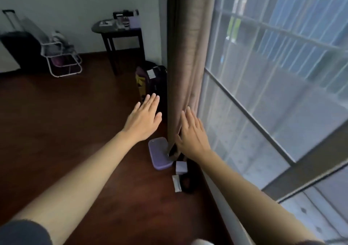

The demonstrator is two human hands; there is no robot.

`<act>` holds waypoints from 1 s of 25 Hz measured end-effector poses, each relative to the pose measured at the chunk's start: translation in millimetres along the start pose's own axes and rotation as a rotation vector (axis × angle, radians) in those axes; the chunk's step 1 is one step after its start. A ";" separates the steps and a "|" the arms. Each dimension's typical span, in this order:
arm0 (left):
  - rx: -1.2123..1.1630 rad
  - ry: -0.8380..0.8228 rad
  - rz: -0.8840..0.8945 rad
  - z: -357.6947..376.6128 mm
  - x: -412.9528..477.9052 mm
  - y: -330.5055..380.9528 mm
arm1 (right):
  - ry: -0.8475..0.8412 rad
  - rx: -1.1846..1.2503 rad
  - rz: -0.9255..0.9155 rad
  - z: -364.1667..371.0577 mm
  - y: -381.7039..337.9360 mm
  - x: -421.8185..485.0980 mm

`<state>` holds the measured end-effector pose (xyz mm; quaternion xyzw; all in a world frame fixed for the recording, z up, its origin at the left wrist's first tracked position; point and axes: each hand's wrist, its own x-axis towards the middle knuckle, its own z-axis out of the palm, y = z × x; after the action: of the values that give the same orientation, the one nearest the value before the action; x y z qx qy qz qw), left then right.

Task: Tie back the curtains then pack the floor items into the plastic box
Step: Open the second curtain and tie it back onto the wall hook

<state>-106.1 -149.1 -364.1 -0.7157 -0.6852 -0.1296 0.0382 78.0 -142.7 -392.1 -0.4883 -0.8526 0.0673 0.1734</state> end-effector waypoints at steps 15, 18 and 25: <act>-0.023 -0.003 0.014 31.4 315.6 -171.1 | 0.098 0.218 0.123 114.3 7.9 337.9; -0.093 -0.021 0.084 35.0 376.5 -195.6 | 0.026 0.262 0.244 135.4 10.3 393.8; -0.352 -0.049 0.347 77.4 490.6 -215.9 | 0.156 0.206 0.459 167.5 16.6 473.6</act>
<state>-296.2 357.7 -348.4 -0.8212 -0.5196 -0.2211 -0.0821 -188.4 280.4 -443.8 -0.6523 -0.6924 0.1536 0.2674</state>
